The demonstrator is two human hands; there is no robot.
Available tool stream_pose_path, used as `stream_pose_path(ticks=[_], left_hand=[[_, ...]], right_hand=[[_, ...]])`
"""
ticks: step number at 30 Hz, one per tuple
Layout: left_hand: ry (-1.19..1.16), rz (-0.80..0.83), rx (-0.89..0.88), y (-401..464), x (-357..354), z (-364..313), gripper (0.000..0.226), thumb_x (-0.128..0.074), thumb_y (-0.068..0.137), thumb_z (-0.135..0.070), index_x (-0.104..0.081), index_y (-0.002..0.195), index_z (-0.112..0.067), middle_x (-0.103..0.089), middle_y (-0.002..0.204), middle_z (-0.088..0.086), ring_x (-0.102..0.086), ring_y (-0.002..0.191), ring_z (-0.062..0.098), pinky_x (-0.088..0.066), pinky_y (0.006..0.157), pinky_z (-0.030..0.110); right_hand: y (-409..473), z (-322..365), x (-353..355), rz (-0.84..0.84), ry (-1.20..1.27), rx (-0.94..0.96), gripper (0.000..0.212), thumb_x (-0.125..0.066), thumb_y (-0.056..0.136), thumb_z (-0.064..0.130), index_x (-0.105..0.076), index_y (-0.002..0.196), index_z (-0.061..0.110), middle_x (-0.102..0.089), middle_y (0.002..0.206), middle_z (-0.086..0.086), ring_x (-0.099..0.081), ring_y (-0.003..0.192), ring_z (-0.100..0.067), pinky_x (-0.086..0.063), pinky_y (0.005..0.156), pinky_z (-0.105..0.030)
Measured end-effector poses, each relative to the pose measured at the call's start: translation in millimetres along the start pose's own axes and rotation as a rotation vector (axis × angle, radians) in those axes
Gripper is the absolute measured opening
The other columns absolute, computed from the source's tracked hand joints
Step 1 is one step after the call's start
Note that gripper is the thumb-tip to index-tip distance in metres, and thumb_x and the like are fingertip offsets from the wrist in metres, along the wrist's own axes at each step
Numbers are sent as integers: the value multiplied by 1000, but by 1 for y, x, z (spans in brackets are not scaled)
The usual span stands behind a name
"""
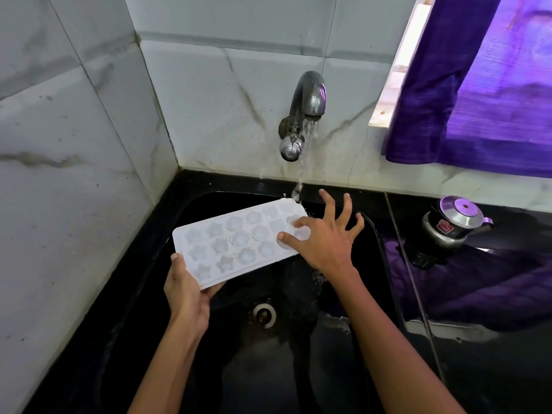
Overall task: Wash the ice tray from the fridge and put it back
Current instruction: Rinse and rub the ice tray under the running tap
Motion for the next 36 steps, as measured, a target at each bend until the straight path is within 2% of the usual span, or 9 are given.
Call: stream_pose_path(ticks=[6, 13, 17, 19, 24, 28, 32, 34, 36], left_hand=[[23, 84, 23, 3, -10, -3, 40, -34, 101, -45, -59, 121, -20, -71, 107, 3, -70, 91, 21, -58, 60, 37], [35, 151, 88, 8, -7, 0, 46, -31, 101, -45, -56, 126, -17, -75, 98, 1, -73, 81, 17, -58, 53, 32], [46, 182, 77, 11, -10, -5, 46, -32, 100, -47, -55, 128, -19, -72, 108, 3, -72, 86, 19, -59, 56, 33], [59, 187, 58, 10, -12, -7, 46, -32, 100, -47, -56, 128, -20, -72, 110, 3, -72, 89, 19, -59, 58, 33], [23, 138, 49, 8, -1, -5, 45, -31, 101, -46, -55, 128, -19, -71, 110, 3, -71, 92, 20, -57, 63, 36], [-3, 99, -10, 12, 8, -13, 41, -33, 100, -46, -58, 123, -22, -73, 105, -1, -72, 89, 18, -58, 60, 34], [-29, 58, -44, 13, 9, -20, 39, -34, 100, -46, -59, 119, -24, -74, 101, -4, -72, 86, 15, -58, 60, 34], [-49, 25, -55, 14, 8, -23, 37, -34, 100, -46, -59, 117, -24, -74, 99, -5, -72, 83, 15, -59, 58, 34], [-49, 9, -69, 15, 6, -26, 36, -36, 100, -45, -59, 117, -24, -73, 98, -5, -72, 82, 15, -59, 58, 36]], right_hand=[[-3, 5, -3, 94, -63, 13, 54, -41, 82, 73, -52, 127, 47, 9, 160, -1, 28, 139, -35, 18, 104, -59], [-5, -5, 17, 25, 139, -167, 49, -73, 60, 67, -72, 97, 35, -4, 158, 6, 18, 142, -34, 5, 109, -61], [-6, 1, 4, 154, 80, -112, 53, -58, 74, 69, -60, 120, 43, 8, 160, 1, 26, 140, -38, 10, 108, -63], [-5, 3, 1, 164, 55, -93, 50, -56, 77, 68, -59, 121, 44, 8, 160, 0, 26, 140, -39, 10, 108, -64], [-12, 0, 10, -42, 159, -186, 45, -73, 58, 66, -72, 91, 36, -15, 157, 8, 7, 143, -32, -1, 108, -59], [-21, 2, 15, -172, 166, -179, 48, -62, 56, 78, -71, 72, 33, -31, 150, 10, -7, 142, -27, -7, 106, -55], [-16, 21, -2, -68, 197, 25, 50, -45, 78, 75, -69, 103, 39, -14, 157, 6, 7, 143, -28, 7, 107, -51], [-12, 25, -11, 23, 188, 129, 49, -39, 86, 69, -59, 121, 40, -6, 159, 3, 13, 143, -30, 8, 109, -51], [-8, 24, -13, 58, 130, 166, 47, -40, 88, 65, -54, 125, 41, -6, 159, 1, 12, 143, -33, 4, 110, -54]])
Point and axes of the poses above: each hand's wrist, its own y-axis towards the middle knuckle, its own x-axis out of the back of the hand, z = x × y, the point moved 10 cm from there along y, towards the middle knuckle
